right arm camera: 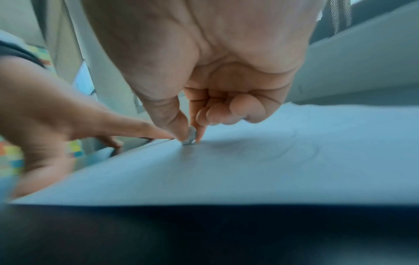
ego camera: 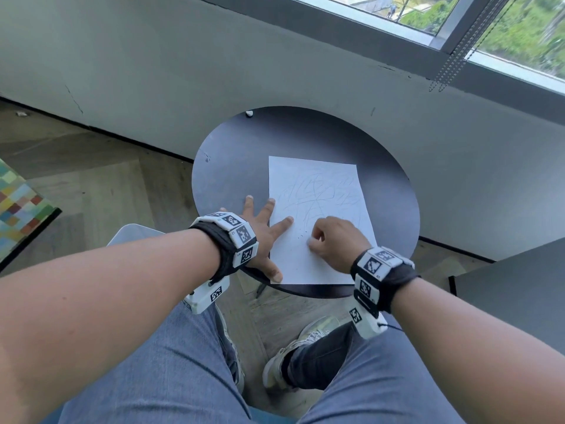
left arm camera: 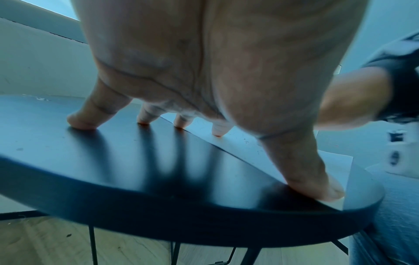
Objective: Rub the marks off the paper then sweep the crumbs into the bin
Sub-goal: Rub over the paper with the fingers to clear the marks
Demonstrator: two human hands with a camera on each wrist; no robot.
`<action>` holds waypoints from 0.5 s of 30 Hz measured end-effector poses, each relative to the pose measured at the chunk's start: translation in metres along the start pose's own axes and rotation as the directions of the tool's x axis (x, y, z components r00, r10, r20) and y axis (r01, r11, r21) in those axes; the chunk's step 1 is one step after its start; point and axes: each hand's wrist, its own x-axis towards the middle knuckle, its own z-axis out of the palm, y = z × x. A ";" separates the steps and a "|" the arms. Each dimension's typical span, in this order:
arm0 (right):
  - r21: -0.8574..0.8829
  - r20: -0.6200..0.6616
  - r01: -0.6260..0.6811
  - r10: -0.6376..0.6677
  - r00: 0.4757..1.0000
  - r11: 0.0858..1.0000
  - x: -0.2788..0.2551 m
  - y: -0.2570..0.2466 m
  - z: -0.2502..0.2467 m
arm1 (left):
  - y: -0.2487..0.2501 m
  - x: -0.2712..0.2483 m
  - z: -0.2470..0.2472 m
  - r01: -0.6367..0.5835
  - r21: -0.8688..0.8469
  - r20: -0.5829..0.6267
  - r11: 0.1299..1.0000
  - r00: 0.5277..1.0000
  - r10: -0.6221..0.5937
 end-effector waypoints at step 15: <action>-0.004 0.057 0.118 -0.117 0.991 0.993 -0.012 -0.013 0.007 | 0.001 0.001 0.002 0.004 0.005 -0.010 1.000 1.000 -0.004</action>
